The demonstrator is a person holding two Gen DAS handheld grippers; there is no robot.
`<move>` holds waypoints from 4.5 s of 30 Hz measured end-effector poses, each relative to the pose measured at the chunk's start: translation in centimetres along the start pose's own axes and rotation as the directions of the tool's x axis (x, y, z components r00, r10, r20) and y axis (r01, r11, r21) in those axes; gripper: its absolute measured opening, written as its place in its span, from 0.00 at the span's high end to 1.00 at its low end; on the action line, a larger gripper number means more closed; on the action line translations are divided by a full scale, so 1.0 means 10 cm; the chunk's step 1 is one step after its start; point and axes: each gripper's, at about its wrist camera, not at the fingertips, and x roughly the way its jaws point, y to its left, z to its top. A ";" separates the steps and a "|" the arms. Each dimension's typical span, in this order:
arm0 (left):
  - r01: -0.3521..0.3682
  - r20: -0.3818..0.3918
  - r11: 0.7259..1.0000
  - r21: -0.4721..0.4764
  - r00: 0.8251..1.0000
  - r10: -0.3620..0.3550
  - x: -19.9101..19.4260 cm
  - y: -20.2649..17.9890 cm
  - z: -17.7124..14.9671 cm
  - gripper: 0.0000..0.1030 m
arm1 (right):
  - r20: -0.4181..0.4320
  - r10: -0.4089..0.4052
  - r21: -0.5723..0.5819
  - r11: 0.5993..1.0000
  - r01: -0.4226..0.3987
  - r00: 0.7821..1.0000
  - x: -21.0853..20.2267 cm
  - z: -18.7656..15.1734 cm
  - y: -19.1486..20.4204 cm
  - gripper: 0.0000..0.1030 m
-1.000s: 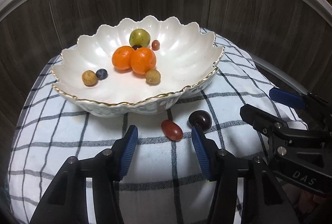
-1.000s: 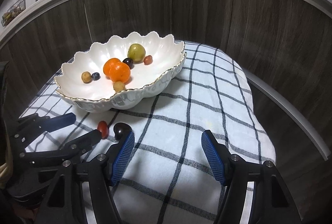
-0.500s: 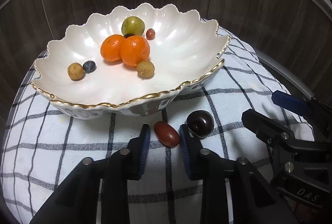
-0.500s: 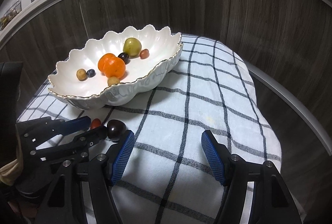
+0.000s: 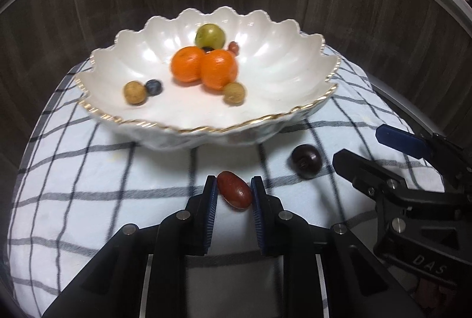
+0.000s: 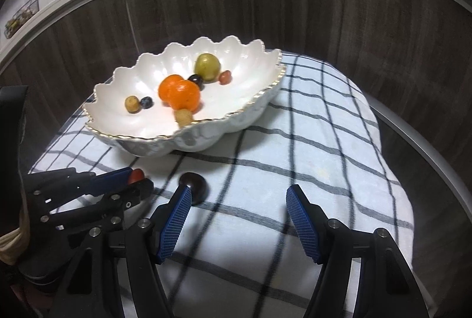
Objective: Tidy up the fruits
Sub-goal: 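Grasp the red oval fruit with the left tool while the right tool grasps the dark purple fruit, then lift and carry the red oval and dark purple fruits over the white bowl with both tools, then open the left tool to drop the red fruit while the right tool releases the purple fruit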
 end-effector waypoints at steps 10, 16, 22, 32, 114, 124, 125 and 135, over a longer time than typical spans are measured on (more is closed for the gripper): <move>-0.051 -0.001 0.997 -0.059 0.999 0.051 -0.03 0.31 -0.08 0.77 | -0.036 0.024 -0.042 0.999 -0.026 0.999 0.23 0.06 0.32 0.42; -0.051 0.000 0.995 -0.081 0.999 0.051 -0.03 0.36 -0.08 0.77 | -0.086 0.024 -0.021 0.999 -0.026 0.996 0.42 0.08 0.34 0.60; -0.048 -0.002 0.995 -0.087 0.999 0.048 -0.03 0.37 -0.09 0.77 | -0.096 0.024 -0.021 0.999 -0.026 0.995 0.47 0.07 0.36 0.73; -0.039 0.021 0.996 -0.077 0.999 0.041 -0.15 0.31 -0.06 0.77 | -0.074 0.016 0.002 1.000 -0.016 0.997 0.27 0.05 0.36 0.73; -0.054 0.062 0.995 -0.080 0.996 0.059 -0.06 0.62 0.93 0.76 | 0.033 -0.066 0.094 0.994 0.063 0.997 0.28 1.15 0.16 0.73; -0.072 0.077 0.992 -0.101 0.994 0.080 -0.12 0.64 0.94 0.38 | 0.029 -0.077 0.085 0.994 0.074 0.997 0.26 1.22 0.15 0.44; -0.073 0.078 0.992 -0.101 0.994 0.081 -0.12 0.64 0.94 0.37 | 0.036 -0.079 0.087 0.993 0.076 0.996 0.24 1.22 0.15 0.38; -0.093 0.106 0.990 -0.109 0.989 0.105 -0.29 0.66 0.95 0.21 | 0.063 -0.105 0.071 0.992 0.101 0.992 0.07 1.25 0.20 0.27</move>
